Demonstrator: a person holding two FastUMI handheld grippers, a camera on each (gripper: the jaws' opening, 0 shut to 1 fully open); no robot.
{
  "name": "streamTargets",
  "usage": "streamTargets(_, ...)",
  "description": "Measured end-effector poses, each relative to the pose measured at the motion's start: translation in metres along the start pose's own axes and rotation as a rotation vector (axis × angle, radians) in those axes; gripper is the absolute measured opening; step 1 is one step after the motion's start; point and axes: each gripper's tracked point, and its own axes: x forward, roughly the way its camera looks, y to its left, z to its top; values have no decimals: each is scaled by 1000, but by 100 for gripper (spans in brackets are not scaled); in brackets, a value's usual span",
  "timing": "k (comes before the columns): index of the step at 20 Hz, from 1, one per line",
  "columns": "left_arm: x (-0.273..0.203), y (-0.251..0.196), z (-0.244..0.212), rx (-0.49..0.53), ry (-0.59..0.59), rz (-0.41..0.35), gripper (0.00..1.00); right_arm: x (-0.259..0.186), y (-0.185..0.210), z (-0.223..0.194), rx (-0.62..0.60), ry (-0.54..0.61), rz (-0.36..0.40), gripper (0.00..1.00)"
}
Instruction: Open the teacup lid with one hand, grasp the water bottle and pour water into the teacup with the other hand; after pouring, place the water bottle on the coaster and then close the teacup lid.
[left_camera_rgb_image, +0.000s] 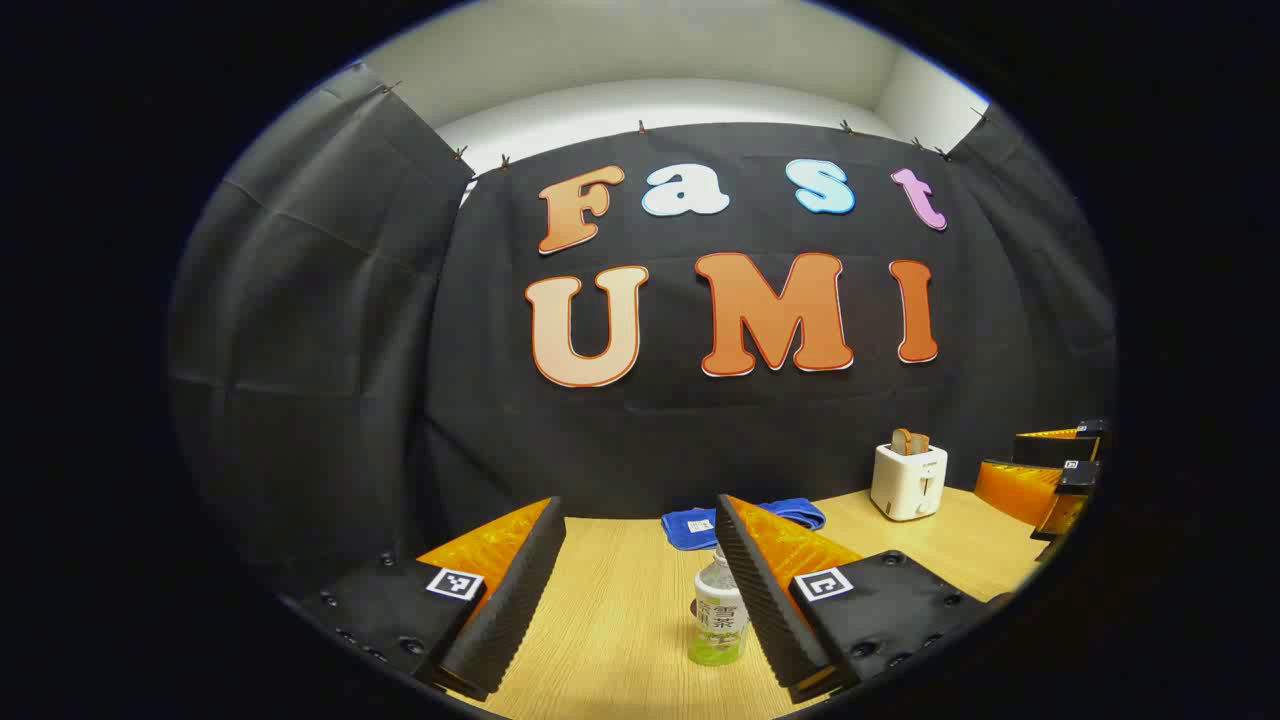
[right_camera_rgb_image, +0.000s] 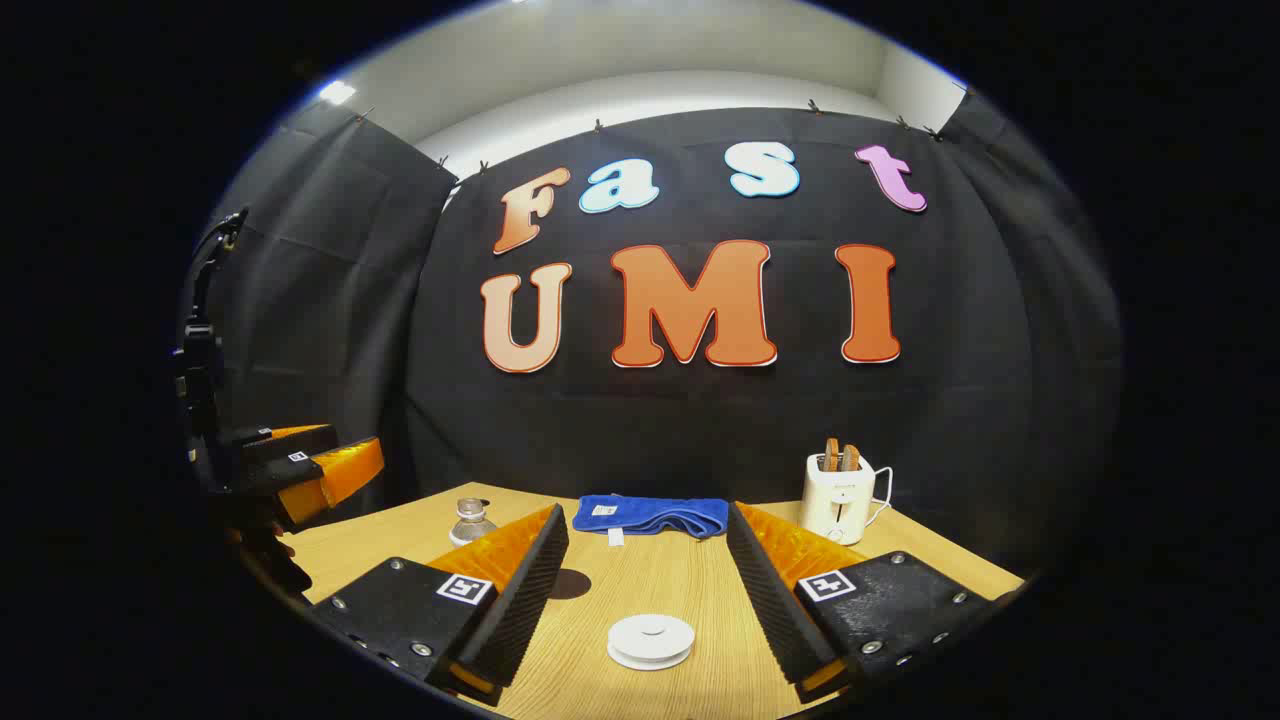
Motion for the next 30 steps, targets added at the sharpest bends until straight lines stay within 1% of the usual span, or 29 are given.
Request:
streamTargets(5,0,-1,7,3,-24,6,96,1,0,-3,2,3,1,95)
streamTargets(7,-1,-1,6,5,-22,7,98,2,0,-4,1,6,1,95)
streamTargets(14,3,1,4,-4,-24,10,97,7,-5,-9,10,10,-5,95)
streamTargets(15,3,-1,4,-4,-23,8,98,9,-6,-11,13,12,-7,95)
streamTargets(18,4,-3,0,0,-17,6,97,10,-8,-20,25,32,-5,95)
streamTargets(21,4,-7,1,-2,-21,-3,97,16,-11,-30,14,43,-2,95)
streamTargets(23,3,-12,-2,-6,-18,-21,98,20,-16,-37,2,50,-15,95)
streamTargets(25,1,-16,-3,-12,-16,-41,97,26,-16,-54,1,81,-7,95)
streamTargets(28,1,-16,-1,-14,-29,-42,97,37,-18,-76,-17,118,-5,96)
streamTargets(30,1,-16,-1,-12,-29,-40,97,43,-17,-89,-53,139,-7,93)
